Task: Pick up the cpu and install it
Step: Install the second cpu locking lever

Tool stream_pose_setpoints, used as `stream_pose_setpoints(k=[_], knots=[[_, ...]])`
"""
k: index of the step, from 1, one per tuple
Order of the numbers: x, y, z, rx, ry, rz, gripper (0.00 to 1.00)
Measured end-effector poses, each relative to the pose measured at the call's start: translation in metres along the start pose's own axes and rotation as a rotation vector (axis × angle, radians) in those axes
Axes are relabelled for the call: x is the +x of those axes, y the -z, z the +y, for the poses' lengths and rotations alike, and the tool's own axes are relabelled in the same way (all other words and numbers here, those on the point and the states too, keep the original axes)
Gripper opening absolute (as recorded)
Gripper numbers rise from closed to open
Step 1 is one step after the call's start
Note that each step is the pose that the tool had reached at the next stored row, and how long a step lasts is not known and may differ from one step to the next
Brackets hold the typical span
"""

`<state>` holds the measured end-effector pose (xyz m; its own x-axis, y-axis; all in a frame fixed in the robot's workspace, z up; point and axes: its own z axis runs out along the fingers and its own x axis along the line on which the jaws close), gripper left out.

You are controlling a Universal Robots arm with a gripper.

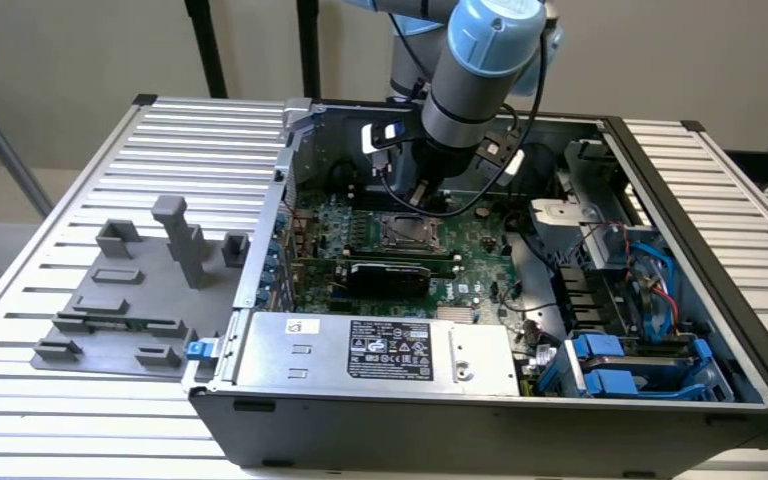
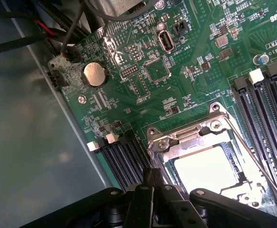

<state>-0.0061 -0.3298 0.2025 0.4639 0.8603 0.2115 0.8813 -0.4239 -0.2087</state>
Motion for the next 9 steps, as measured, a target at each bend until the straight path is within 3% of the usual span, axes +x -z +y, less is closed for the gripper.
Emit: stream_pose_setpoints(k=[9], knots=[[0.0000,0.0000,0.0000,0.0000,0.000,0.0000,0.11]])
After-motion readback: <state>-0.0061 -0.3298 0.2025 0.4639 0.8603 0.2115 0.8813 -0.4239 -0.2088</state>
